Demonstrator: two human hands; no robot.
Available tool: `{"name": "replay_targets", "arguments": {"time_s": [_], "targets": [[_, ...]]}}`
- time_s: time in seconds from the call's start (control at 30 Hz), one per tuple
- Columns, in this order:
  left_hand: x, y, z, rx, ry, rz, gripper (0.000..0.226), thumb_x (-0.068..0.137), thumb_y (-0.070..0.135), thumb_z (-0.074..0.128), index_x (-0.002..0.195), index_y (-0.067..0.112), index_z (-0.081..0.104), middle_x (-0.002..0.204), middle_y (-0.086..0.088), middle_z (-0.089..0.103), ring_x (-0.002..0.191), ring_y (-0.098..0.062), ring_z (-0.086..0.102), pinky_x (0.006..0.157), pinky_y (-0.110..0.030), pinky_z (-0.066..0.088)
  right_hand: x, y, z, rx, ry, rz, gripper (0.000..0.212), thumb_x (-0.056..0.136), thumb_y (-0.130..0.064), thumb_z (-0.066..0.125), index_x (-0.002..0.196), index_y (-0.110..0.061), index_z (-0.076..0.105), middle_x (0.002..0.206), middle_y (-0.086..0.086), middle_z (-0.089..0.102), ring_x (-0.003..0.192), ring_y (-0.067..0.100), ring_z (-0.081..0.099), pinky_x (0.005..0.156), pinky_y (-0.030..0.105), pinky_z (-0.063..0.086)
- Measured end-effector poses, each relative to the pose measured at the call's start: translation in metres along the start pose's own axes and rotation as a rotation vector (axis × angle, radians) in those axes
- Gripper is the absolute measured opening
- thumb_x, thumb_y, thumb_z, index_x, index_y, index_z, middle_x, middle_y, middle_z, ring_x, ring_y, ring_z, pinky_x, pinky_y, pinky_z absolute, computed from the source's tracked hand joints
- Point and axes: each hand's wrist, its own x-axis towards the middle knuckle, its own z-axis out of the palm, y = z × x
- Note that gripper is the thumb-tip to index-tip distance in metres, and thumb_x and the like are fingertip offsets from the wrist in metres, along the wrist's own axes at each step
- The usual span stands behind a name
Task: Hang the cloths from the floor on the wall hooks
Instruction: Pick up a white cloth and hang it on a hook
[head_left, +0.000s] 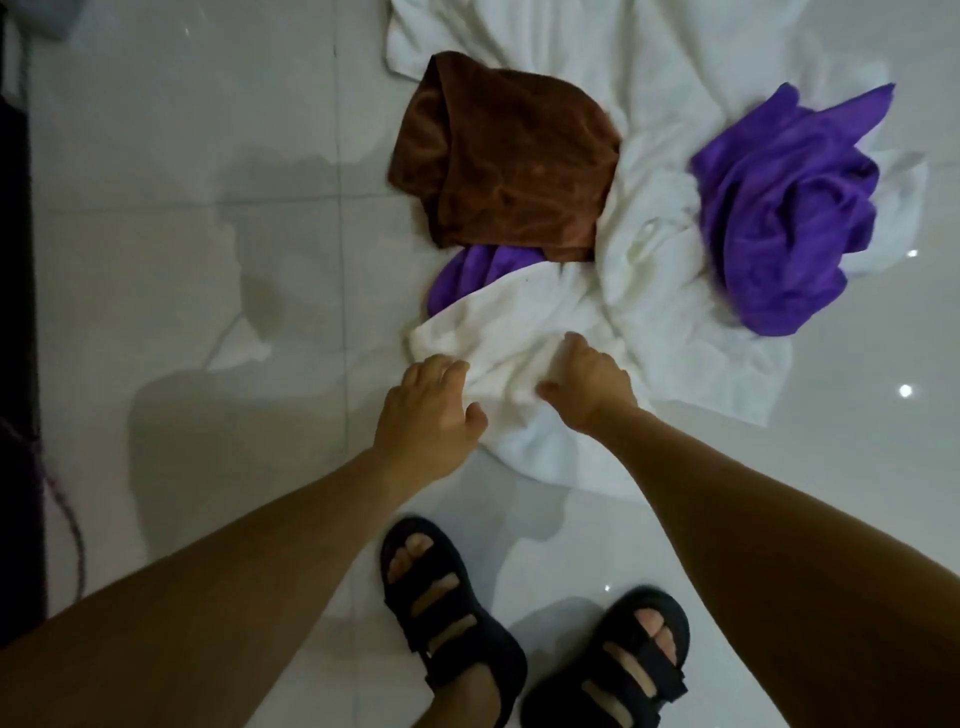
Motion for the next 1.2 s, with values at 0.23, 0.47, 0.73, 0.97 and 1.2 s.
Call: {"name": "replay_targets", "arguments": {"time_s": [0.23, 0.47, 0.73, 0.97, 1.2], "targets": [[-0.062, 0.022, -0.088, -0.175, -0.199, 0.021, 0.091, 0.077, 0.041, 0.068, 0.150, 0.024, 0.018, 0.152, -0.002, 0.025, 0.138, -0.026, 0.024, 0.109, -0.041, 0.035, -0.115, -0.032, -0.083, 0.232, -0.065, -0.109, 0.010, 0.080, -0.025, 0.057, 0.086, -0.019, 0.061, 0.084, 0.002, 0.063, 0.085, 0.029, 0.062, 0.066, 0.030, 0.045], [-0.111, 0.086, -0.261, -0.464, -0.104, 0.151, 0.098, 0.074, 0.045, 0.074, 0.150, 0.039, 0.013, 0.157, 0.010, 0.017, 0.142, -0.013, 0.021, 0.112, -0.038, 0.030, -0.223, -0.108, -0.281, 0.340, 0.019, -0.382, 0.037, 0.080, -0.011, 0.069, 0.115, -0.011, 0.059, 0.108, 0.004, 0.062, 0.100, 0.022, 0.057, 0.092, 0.035, 0.047], [-0.171, 0.123, -0.459, -0.519, 0.099, 0.126, 0.023, 0.084, 0.045, 0.064, 0.086, 0.026, 0.053, 0.086, 0.011, 0.057, 0.077, -0.013, 0.057, 0.058, -0.021, 0.037, -0.328, -0.196, -0.459, 0.361, 0.168, -0.463, 0.031, 0.078, -0.020, 0.078, 0.102, -0.018, 0.059, 0.093, -0.006, 0.063, 0.082, 0.009, 0.057, 0.076, 0.022, 0.047], [-0.255, 0.125, -0.635, -0.642, 0.262, 0.150, 0.026, 0.084, 0.039, 0.069, 0.078, 0.018, 0.054, 0.074, 0.001, 0.056, 0.064, -0.014, 0.053, 0.056, -0.022, 0.037, -0.416, -0.271, -0.575, 0.716, 0.127, -0.553, 0.018, 0.074, -0.014, 0.081, 0.083, -0.015, 0.067, 0.091, 0.010, 0.072, 0.086, 0.029, 0.069, 0.077, 0.044, 0.059], [-0.350, 0.130, -0.756, -0.623, 0.445, 0.114, 0.055, 0.056, 0.085, 0.060, 0.079, 0.036, 0.069, 0.073, 0.013, 0.070, 0.065, -0.003, 0.066, 0.053, -0.017, 0.049, -0.495, -0.333, -0.658, 0.701, 0.064, -0.835, 0.022, 0.081, -0.040, 0.074, 0.087, -0.020, 0.066, 0.084, 0.002, 0.074, 0.073, 0.018, 0.071, 0.060, 0.033, 0.057]]}}
